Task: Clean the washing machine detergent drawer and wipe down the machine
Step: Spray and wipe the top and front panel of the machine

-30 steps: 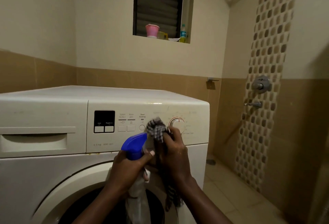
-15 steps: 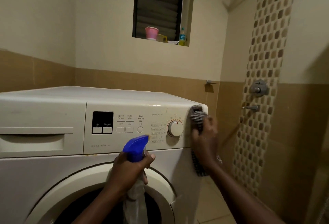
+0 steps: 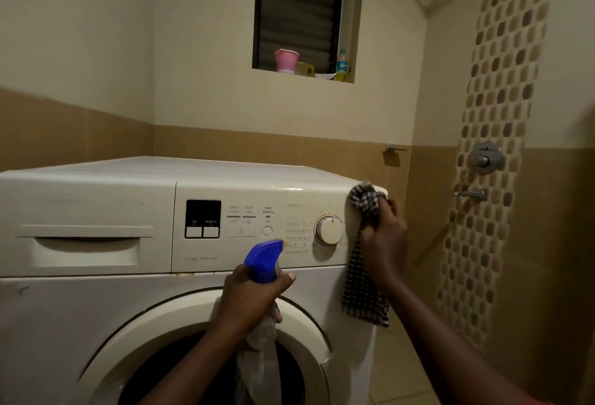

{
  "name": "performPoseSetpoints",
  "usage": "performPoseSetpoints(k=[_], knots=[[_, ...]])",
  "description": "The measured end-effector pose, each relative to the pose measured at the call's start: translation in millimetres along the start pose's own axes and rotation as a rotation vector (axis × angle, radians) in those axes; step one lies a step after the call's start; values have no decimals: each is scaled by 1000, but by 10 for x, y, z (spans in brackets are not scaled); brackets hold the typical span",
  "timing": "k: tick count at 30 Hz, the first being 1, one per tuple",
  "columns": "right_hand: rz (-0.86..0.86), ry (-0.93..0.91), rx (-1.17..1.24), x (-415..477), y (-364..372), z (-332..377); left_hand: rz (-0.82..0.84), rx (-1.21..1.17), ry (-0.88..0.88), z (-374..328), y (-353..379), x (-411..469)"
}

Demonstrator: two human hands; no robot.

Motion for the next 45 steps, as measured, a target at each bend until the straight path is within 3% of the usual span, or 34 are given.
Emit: performPoseSetpoints(k=[8,13,19,31,34,38,45], knots=[[-119,193,4,-309,71,-251,53,93,73,-368,291,12],[-94,207,20,-375,74,-292,-42,103,110,-615,376,94],[-101,223,24,-384,49,-278,63,126,72,-593,538,51],[-128,279,139,-369,12,-301,16,148,6,-426,417,41],[-52,132,251,-375,-11,-69,-12,59,-26,-402,334,89],[118,-37,152,-543,246,239,-49,-26,-73,-265,218,117],[21,-193,-62,-486,494,331,-29,-68,-78,-5,38,119]])
Point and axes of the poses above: each hand's wrist, its own x-axis towards the middle knuckle, its own y-axis out of the palm, z = x × y, the point moved 7 cm from there along x, towards the middle knuckle, and after that the axes turned 1 degree about z, right-handed, at the moved point
